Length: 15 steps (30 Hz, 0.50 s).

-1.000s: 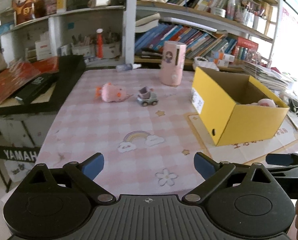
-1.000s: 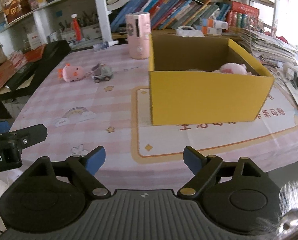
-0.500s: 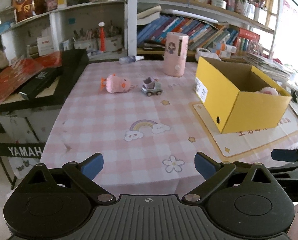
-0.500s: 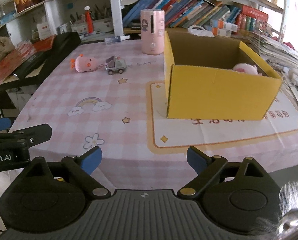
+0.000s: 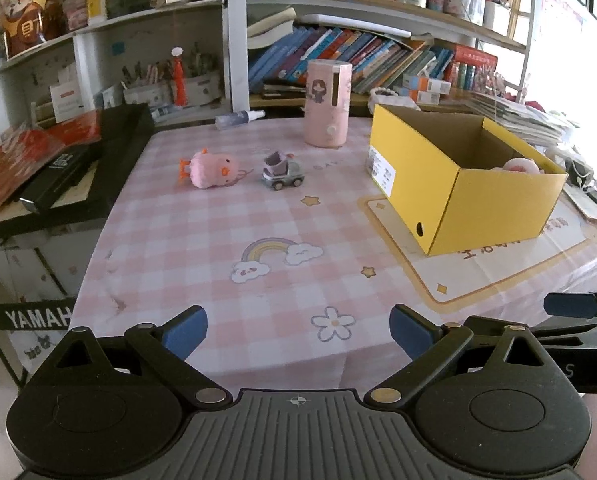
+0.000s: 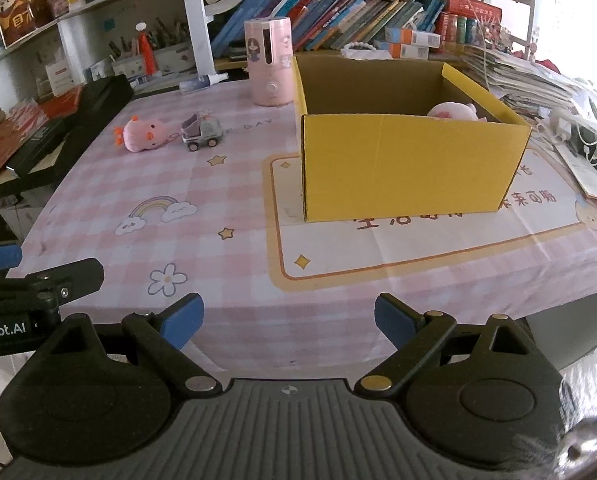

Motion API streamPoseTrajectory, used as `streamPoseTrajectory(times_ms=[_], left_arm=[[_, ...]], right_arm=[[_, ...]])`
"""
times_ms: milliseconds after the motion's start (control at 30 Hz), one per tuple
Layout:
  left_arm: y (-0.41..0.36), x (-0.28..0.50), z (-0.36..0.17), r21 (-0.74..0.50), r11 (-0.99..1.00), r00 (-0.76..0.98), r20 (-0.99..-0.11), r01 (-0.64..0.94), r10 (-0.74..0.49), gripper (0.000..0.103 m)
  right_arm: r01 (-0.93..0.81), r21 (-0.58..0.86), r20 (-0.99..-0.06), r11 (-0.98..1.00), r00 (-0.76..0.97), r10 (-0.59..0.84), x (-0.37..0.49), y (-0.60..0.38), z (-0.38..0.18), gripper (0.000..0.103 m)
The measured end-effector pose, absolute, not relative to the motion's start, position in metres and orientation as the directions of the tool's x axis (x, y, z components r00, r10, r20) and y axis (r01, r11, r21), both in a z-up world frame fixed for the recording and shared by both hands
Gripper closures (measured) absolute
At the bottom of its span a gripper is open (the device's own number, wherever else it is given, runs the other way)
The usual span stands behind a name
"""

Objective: Organize objects
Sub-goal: 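Move both open tools toward the pink chick plush and grey toy car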

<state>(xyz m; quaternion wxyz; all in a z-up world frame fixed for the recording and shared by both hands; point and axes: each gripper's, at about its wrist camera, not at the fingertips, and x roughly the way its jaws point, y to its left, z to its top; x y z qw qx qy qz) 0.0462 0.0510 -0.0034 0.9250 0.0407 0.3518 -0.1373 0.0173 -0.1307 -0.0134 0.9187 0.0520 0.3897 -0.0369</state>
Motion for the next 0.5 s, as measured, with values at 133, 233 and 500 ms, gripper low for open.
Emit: streamPoseTrajectory(times_ms=[133,233,500], left_arm=[[0.062,0.049,-0.004,-0.025,0.964,0.717,-0.664,0.264,-0.213,0.004],[0.071,0.051,-0.005,-0.024,0.970,0.719,-0.666,0.243,-0.196,0.004],[0.075,0.057,0.001,-0.005,0.971,0.746,-0.639,0.239,-0.187,0.004]], right_arm=[[0.098,0.064,-0.720,0.993,0.694,-0.022,0.022,-0.124,-0.013,0.010],[0.077,0.062,-0.719,0.995,0.695,-0.008,0.027,-0.114,-0.014,0.010],[0.061,0.047,-0.705,0.997,0.709,-0.011,0.034,-0.101,-0.010,0.010]])
